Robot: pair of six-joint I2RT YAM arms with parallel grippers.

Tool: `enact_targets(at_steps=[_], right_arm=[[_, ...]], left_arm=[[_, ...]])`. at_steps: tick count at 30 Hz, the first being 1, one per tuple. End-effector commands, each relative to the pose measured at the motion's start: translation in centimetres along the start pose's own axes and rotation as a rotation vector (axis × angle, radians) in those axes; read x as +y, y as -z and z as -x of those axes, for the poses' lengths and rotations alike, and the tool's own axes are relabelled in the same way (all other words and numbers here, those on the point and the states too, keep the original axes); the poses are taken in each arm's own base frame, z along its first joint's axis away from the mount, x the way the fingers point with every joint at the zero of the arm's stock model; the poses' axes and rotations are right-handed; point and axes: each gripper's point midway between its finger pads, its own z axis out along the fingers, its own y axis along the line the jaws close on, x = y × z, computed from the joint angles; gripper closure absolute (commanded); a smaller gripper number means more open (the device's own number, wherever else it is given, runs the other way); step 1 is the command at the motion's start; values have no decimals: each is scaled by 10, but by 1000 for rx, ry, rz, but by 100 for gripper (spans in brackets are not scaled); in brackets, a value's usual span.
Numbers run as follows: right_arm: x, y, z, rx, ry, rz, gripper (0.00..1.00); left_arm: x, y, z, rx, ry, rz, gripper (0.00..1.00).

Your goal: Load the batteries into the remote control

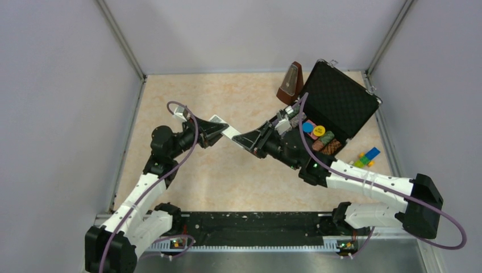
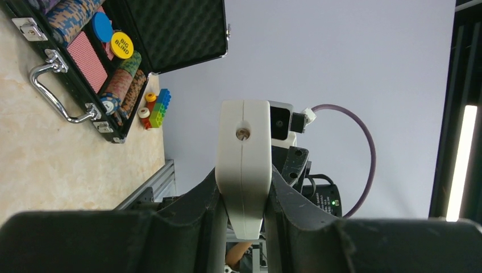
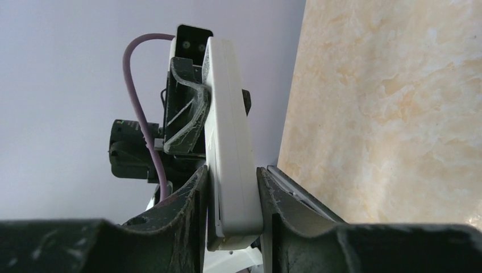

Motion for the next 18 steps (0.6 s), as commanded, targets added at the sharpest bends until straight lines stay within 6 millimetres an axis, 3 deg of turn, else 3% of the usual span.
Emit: enact_targets(at_steps=[1,11,18], right_arm=[[6,7,4,-12,-2,37,70],[15,15,5,-11,14,88,72],[7,20,2,0,-17,69,71]], left_arm=[[-29,4,4,-40,-37,-120,100],[-28,2,7,-47,-19,-124,100],[-23,2,8,-56,-39,-110,100]])
